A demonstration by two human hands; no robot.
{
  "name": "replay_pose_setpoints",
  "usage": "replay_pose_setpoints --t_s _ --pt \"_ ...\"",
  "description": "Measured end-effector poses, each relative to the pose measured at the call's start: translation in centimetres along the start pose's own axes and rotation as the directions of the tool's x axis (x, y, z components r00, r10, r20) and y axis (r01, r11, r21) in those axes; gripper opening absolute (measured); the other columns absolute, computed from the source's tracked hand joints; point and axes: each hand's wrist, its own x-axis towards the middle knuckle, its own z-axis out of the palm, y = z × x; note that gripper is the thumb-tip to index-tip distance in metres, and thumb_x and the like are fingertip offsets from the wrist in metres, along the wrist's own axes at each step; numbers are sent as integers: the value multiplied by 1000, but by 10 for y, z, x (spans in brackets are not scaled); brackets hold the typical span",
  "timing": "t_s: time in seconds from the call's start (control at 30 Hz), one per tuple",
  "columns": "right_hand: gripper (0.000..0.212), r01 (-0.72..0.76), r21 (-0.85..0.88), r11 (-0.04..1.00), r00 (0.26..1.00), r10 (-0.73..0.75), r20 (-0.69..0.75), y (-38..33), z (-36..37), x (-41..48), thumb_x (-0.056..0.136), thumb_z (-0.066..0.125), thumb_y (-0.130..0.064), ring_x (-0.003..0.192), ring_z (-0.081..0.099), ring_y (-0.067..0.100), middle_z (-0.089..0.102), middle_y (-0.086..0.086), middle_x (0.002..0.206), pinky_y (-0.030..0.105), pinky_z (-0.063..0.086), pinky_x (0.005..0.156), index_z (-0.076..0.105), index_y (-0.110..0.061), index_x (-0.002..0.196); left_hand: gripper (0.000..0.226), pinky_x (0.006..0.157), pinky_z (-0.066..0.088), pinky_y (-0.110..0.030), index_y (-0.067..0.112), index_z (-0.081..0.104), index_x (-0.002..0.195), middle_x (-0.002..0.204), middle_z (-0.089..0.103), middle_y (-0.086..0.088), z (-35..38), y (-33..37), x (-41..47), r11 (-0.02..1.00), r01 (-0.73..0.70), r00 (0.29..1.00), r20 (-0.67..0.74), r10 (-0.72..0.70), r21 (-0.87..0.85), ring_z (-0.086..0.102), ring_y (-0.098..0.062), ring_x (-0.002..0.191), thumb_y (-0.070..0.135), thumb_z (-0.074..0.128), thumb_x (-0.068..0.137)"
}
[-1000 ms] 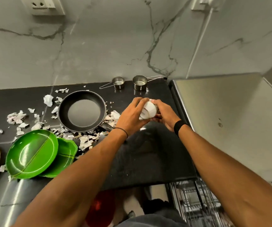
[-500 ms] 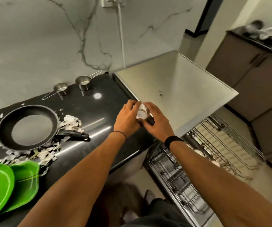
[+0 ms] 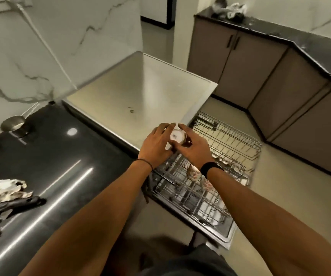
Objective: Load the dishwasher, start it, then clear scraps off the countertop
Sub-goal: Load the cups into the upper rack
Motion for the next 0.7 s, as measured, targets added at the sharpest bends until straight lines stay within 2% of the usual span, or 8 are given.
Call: replay_pose_setpoints --t_s 0.13,0.27,0.33,0.4,0.5,0.57,0.63,0.7 --pt "62 -111 87 990 990 118 -75 35 -40 5 82 72 -60 101 67 7 68 -12 117 34 59 88 54 -38 137 70 90 55 -42 16 43 149 144 44 -10 31 32 23 998 -34 999 2 34 -46 55 -34 119 19 71 85" --pt "58 -218 162 963 967 236 -101 74 -73 14 82 72 -57 102 65 5 66 -9 124 32 58 89 56 -34 134 46 84 58 -36 18 51 142 133 53 -6 63 67 46 966 98 995 -1 -102 -238 65 -21 100 20 61 97" --pt "57 -256 197 947 956 278 -93 92 -87 20 84 72 -53 98 62 0 65 -6 123 24 56 82 55 -30 133 36 86 56 -27 17 58 136 127 61 -4 80 84 62 929 177 984 25 -179 -325 65 -14 99 25 59 101" --pt "54 -294 233 927 945 318 -73 109 -100 26 87 71 -51 98 60 3 61 -7 121 19 53 75 53 -26 131 35 87 54 -20 16 62 134 123 64 -3 98 100 78 894 210 976 36 -214 -396 63 -11 100 27 59 101" --pt "43 -352 320 879 925 379 -25 136 -113 33 88 67 -54 110 61 14 59 -6 122 37 60 83 53 -29 120 37 90 56 -28 15 64 133 118 67 -3 125 112 94 853 269 961 61 -271 -447 65 -12 98 32 63 99" --pt "35 -407 379 831 903 430 26 153 -122 37 87 64 -54 107 65 21 61 0 119 48 61 83 54 -30 111 43 90 57 -30 16 65 134 116 67 -3 140 117 103 819 324 943 91 -320 -473 66 -14 99 36 66 96" --pt "27 -436 408 802 890 450 68 158 -129 37 94 63 -43 99 69 25 63 6 112 49 61 80 55 -25 112 46 91 57 -33 17 66 133 116 68 -2 148 115 108 790 358 930 117 -348 -497 67 -14 101 38 68 93" --pt "26 -471 398 787 878 463 123 166 -137 42 99 61 -31 93 72 25 65 6 106 42 63 77 54 -18 120 47 93 57 -34 18 66 133 116 67 -1 159 114 116 784 383 923 157 -353 -488 67 -14 102 40 68 92"
